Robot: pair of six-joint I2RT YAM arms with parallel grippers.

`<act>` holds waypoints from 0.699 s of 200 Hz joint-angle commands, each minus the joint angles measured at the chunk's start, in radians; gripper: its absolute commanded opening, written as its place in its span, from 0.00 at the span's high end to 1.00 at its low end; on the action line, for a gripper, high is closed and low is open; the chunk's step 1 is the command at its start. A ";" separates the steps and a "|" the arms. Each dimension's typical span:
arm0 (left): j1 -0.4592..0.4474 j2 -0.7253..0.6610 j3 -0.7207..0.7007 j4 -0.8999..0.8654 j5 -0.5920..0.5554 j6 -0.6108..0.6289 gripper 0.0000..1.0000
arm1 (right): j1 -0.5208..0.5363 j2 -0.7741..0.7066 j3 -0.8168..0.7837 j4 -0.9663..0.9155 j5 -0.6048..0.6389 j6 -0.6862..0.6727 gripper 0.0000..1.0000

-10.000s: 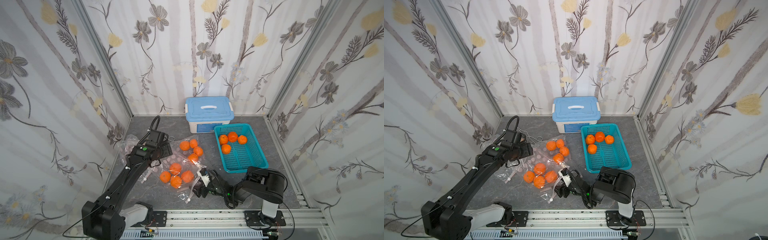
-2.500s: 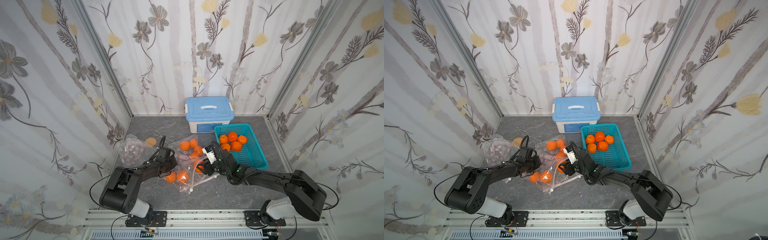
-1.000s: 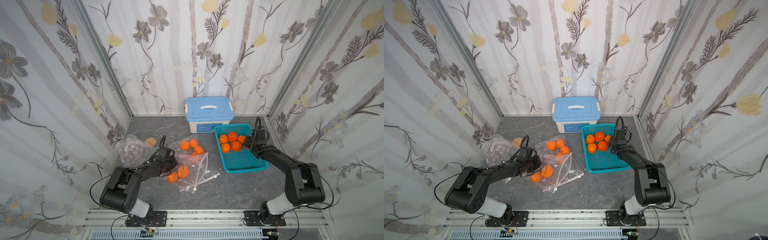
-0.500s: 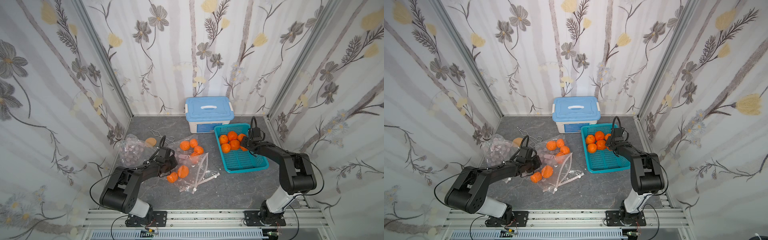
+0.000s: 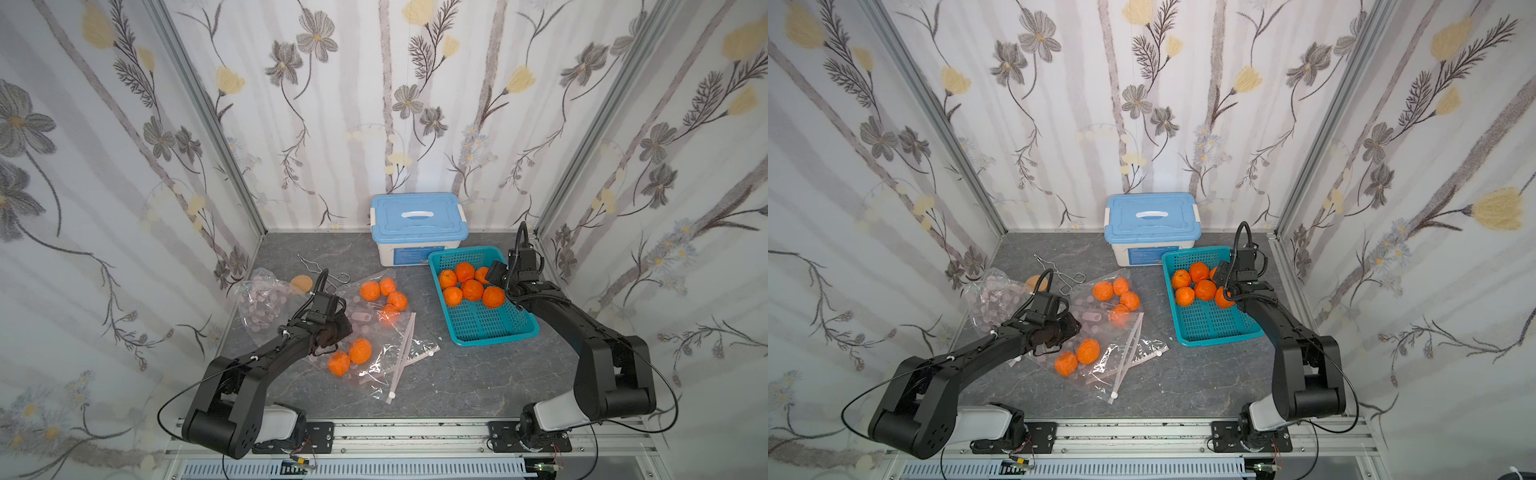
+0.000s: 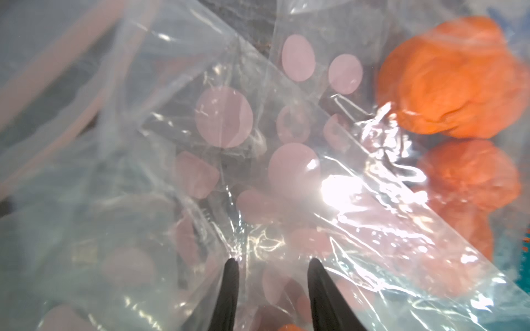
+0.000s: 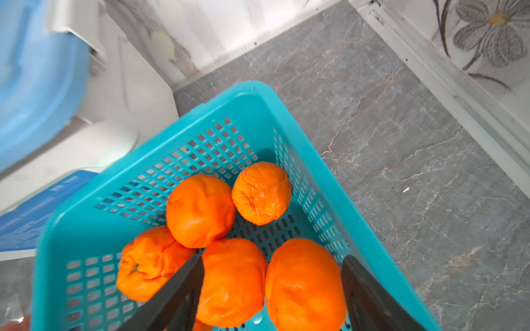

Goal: Open the zip-top bag and take out the orange
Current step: Place the orange in the basket, then pick up the orange from the zipper food storage bag.

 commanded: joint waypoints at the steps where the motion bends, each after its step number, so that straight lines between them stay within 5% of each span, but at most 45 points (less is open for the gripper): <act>1: 0.000 -0.111 0.030 -0.152 -0.072 -0.009 0.52 | 0.029 -0.104 -0.057 0.060 -0.099 -0.034 0.28; 36: 0.000 -0.332 0.026 -0.354 -0.186 -0.034 0.51 | 0.204 -0.290 -0.207 0.158 -0.246 -0.123 0.40; 70: -0.001 -0.453 -0.080 -0.425 -0.151 -0.102 0.59 | 0.421 -0.407 -0.378 0.288 -0.395 -0.122 0.59; 140: -0.002 -0.417 -0.256 -0.205 -0.092 -0.145 0.74 | 0.762 -0.233 -0.446 0.413 -0.314 -0.053 0.84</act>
